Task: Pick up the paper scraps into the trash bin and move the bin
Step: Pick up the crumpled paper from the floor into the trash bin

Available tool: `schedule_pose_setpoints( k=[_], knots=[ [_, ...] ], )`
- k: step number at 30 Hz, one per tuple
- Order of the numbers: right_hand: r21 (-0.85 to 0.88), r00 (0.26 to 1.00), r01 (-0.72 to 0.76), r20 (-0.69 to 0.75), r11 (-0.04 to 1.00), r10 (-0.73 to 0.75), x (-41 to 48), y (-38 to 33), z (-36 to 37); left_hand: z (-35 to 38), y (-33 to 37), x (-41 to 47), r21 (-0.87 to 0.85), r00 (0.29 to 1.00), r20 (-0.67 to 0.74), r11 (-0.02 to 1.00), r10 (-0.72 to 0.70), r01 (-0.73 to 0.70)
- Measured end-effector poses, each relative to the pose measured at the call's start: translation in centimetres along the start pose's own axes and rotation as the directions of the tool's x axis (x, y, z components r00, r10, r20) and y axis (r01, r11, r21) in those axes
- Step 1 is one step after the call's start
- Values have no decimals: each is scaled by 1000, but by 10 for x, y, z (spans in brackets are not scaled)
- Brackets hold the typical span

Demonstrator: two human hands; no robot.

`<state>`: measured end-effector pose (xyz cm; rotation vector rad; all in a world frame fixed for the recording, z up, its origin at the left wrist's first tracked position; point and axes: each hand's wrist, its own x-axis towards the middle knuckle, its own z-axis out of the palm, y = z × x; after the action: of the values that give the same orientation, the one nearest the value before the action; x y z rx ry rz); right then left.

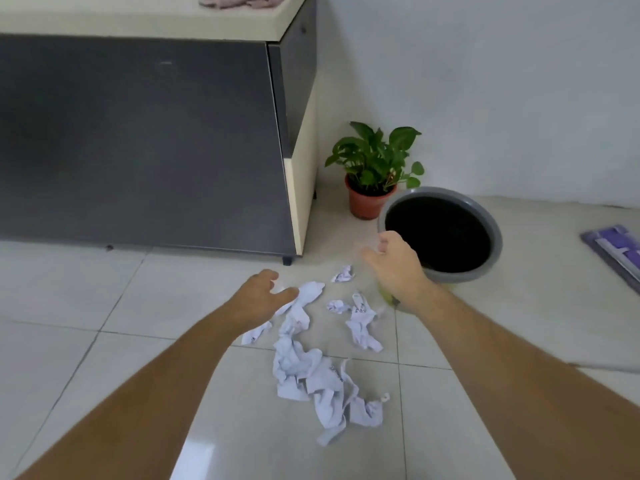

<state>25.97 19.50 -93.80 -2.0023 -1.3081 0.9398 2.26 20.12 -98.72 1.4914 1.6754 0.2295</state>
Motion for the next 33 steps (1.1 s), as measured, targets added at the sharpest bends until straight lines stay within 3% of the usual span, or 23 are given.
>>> schedule_pose_setpoints(
  k=[8, 14, 25, 30, 33],
  knots=[
    [-10, 989, -131, -69, 991, 130, -6, 56, 12, 39, -30, 9, 3, 997, 49, 998, 65, -65],
    [-16, 978, -204, -44, 979, 204, -3, 96, 28, 61, -54, 16, 40, 995, 102, 999, 11, -15],
    [60, 965, -241, -92, 969, 246, 0, 154, 16, 85, -62, 26, 52, 994, 110, 998, 23, -29],
    [54, 939, -334, -68, 941, 338, -1, 186, 51, 115, -89, 30, 188, 983, 154, 974, 99, -127],
    [-30, 946, -322, -39, 946, 321, -6, 200, 81, 134, -105, 37, 336, 971, 197, 922, 132, -193]
  ],
)
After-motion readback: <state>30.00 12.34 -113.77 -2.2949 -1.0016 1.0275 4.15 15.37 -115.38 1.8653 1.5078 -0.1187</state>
